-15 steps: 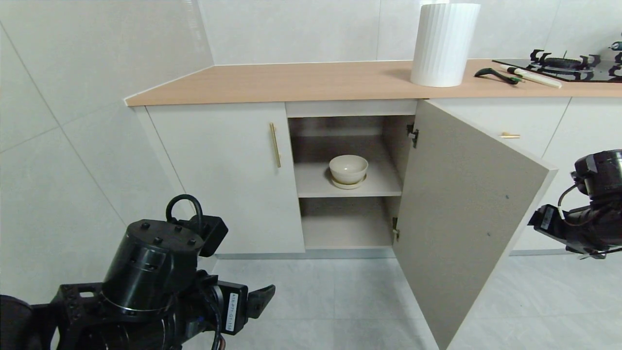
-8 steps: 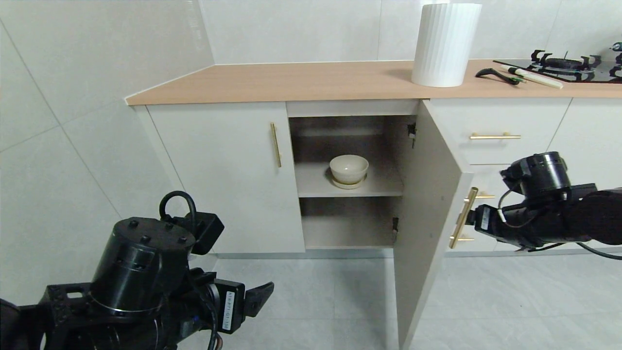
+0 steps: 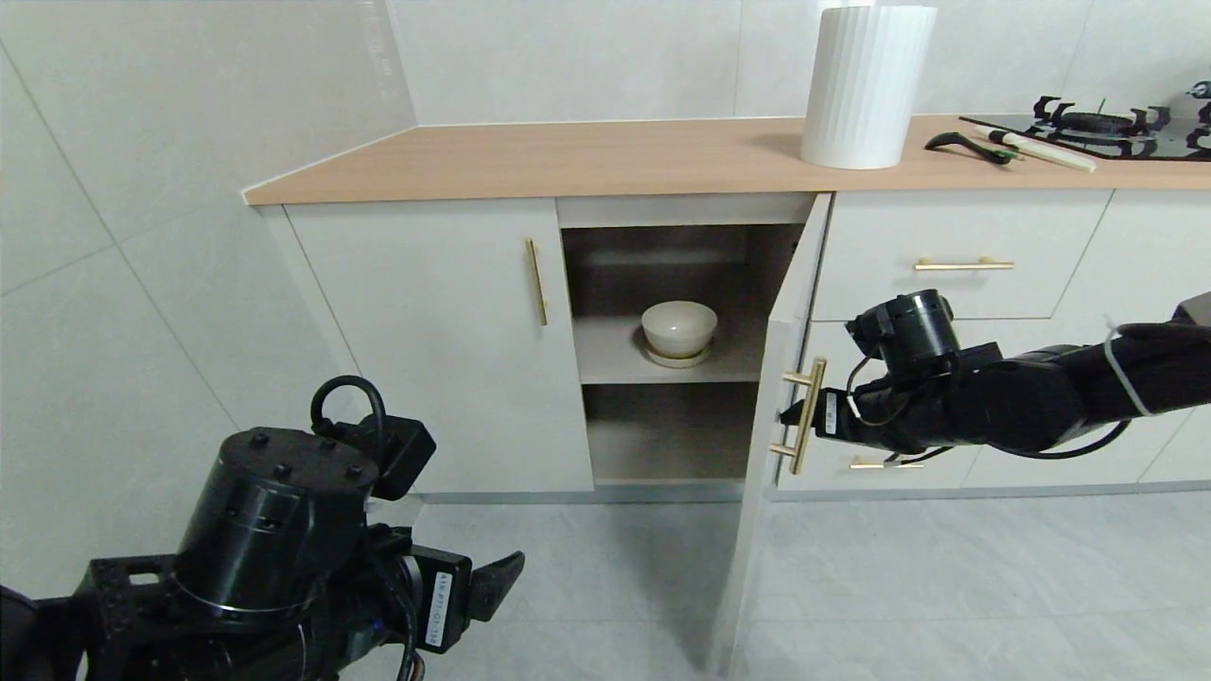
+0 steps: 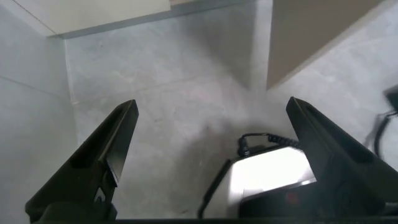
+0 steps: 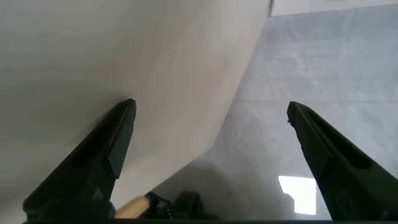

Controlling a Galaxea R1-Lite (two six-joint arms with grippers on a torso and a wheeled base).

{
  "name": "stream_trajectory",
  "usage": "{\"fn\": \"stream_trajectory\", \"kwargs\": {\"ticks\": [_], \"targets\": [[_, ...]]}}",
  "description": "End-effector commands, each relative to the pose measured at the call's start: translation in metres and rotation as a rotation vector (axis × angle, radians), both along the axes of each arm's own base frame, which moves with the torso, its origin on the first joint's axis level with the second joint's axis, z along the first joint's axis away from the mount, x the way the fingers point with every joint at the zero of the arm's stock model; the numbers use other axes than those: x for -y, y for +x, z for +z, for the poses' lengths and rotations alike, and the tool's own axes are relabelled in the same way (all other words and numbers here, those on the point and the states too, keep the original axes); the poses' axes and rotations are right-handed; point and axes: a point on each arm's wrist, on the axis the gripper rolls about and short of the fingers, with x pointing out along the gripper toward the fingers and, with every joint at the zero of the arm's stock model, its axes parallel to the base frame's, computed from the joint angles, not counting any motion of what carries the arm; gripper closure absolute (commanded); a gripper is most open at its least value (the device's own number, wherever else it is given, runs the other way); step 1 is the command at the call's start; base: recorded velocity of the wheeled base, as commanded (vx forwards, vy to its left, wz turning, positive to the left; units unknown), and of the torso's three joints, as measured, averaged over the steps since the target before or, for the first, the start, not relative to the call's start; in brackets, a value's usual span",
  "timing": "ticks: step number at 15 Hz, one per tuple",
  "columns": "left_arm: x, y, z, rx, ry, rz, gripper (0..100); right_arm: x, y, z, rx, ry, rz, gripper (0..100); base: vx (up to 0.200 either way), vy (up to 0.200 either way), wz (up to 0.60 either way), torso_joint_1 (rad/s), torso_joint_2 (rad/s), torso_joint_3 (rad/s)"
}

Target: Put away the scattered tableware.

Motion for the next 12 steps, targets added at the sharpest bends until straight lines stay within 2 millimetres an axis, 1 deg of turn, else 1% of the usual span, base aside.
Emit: {"fn": "stream_trajectory", "kwargs": {"ticks": [1,6,8,9,12], "targets": [[0.001,0.0,-0.002,-0.008,0.007,-0.004,0,-0.008,0.01,-0.02,-0.033,-0.015,0.008,0,0.0,0.0,0.0,0.0,0.0,0.0],[0.001,-0.003,-0.003,-0.012,0.012,-0.01,0,-0.009,0.012,-0.019,-0.002,-0.001,0.005,0,0.0,0.0,0.0,0.0,0.0,0.0],[-0.001,-0.005,-0.002,-0.007,0.009,-0.012,0,-0.012,0.012,-0.022,-0.009,-0.001,0.014,0,0.2,0.0,0.0,0.002,0.0,-0.002],[-0.001,-0.005,-0.001,-0.003,0.005,-0.012,0,-0.02,0.014,-0.025,0.028,0.037,0.002,0,0.2,0.0,0.0,-0.007,0.01,0.002],[-0.001,-0.004,-0.002,-0.006,0.008,-0.012,0,-0.03,0.023,-0.038,0.111,0.046,-0.048,0,0.2,0.0,0.0,0.004,0.0,0.002]]}}
